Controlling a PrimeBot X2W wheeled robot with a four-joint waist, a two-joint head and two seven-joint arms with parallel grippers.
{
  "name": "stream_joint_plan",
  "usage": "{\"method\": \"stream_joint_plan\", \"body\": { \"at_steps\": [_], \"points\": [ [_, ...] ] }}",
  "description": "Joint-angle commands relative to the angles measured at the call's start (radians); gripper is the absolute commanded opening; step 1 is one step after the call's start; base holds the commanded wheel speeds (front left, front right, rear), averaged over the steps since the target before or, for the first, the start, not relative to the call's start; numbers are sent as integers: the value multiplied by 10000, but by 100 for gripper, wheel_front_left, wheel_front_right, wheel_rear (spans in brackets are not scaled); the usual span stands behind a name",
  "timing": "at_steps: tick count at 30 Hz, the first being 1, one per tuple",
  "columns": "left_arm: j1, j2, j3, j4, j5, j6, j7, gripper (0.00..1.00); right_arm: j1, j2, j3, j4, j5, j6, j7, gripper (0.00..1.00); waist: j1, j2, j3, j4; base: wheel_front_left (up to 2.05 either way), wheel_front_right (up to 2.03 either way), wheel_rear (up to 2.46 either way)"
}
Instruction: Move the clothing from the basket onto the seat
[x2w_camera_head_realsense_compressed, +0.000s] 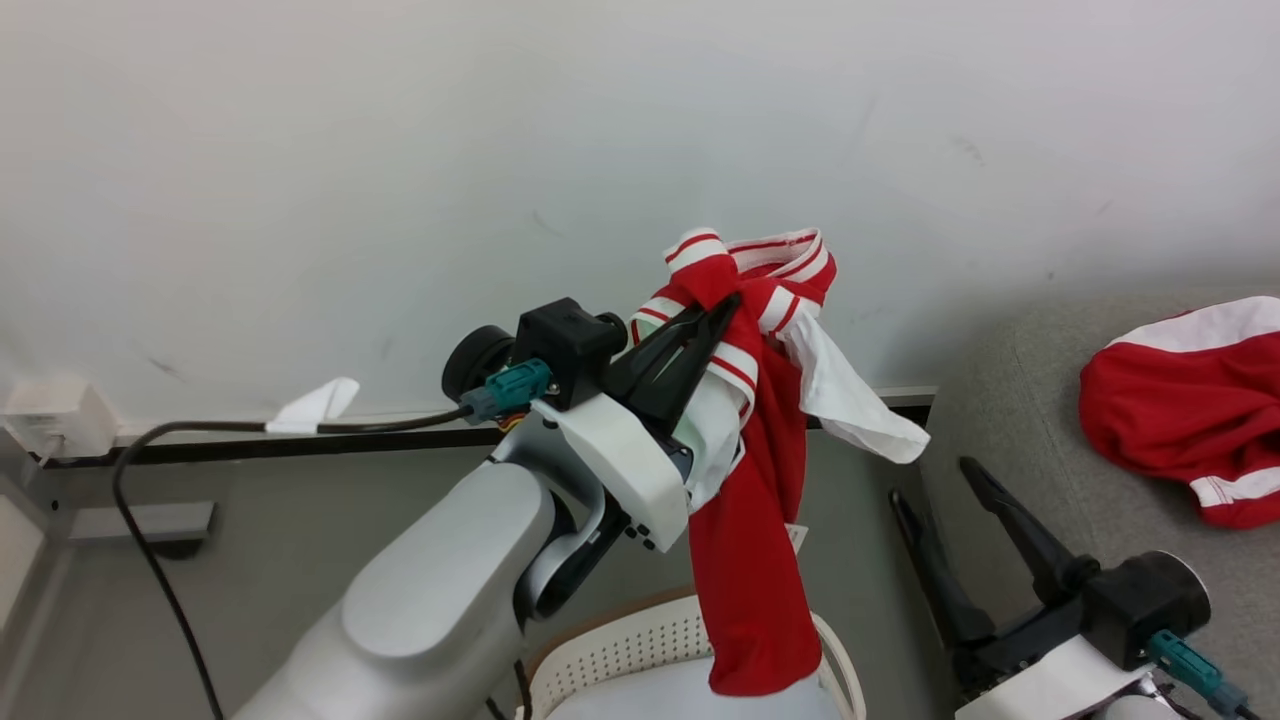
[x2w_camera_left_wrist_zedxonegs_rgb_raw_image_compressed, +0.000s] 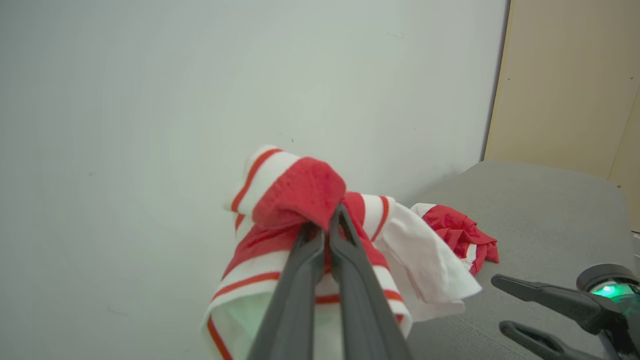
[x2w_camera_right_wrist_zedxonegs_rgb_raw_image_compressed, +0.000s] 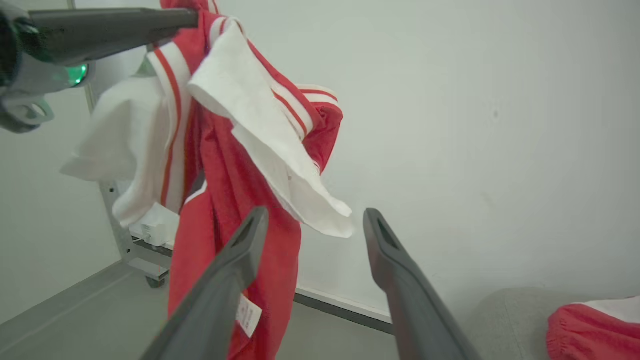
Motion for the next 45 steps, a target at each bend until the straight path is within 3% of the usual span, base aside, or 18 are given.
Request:
{"method": "stream_joint_plan", "body": {
  "at_steps": [1, 9, 23, 24, 25, 26, 34, 44, 45],
  "points": [
    [77, 30, -5, -56, -100, -7, 10, 0, -145, -81, 120, -45, -123, -23, -28, 100, 0, -1, -4, 34, 0, 0, 0],
    [172, -65, -214, -145, -108, -56, 73, 0, -1299, -353, 1444, 590, -84, -23, -28, 100, 0, -1, -35, 339, 0, 0, 0],
    [397, -701, -1144, -238, -127, -421, 337, 0, -3027, 223, 3184, 2819, 818, -23, -28, 100, 0, -1, -175, 1520, 0, 0, 0],
    [424, -741, -1214, -258, -150, -455, 384, 0, -3091, 218, 3377, 3009, 925, -23, -28, 94, 0, -1, -195, 1587, 0, 0, 0],
    [447, -774, -1277, -277, -172, -472, 401, 0, -3197, 208, 3532, 3191, 1046, -23, -28, 35, 0, -1, -215, 1652, 0, 0, 0],
    [456, -809, -1321, -294, -182, -476, 408, 0, -3336, 216, 3579, 3305, 1169, -23, -30, 0, 0, -1, -232, 1712, 0, 0, 0],
    [560, -745, -1372, -132, -314, -412, 485, 0, -3462, 182, 3429, 3705, 1675, -23, -30, 0, 0, -1, -299, 1862, 0, 0, 0],
    [703, -620, -1296, 148, -421, -267, 230, 0, -2779, -101, 2140, 3321, 1363, -23, -28, 0, 0, -1, -194, 1600, 0, 0, 0],
    [741, -648, -1299, 150, -465, -262, 191, 24, -2722, -163, 2020, 3292, 1291, -23, -28, 0, 0, -1, -175, 1557, 0, 0, 0]
  ]
}}
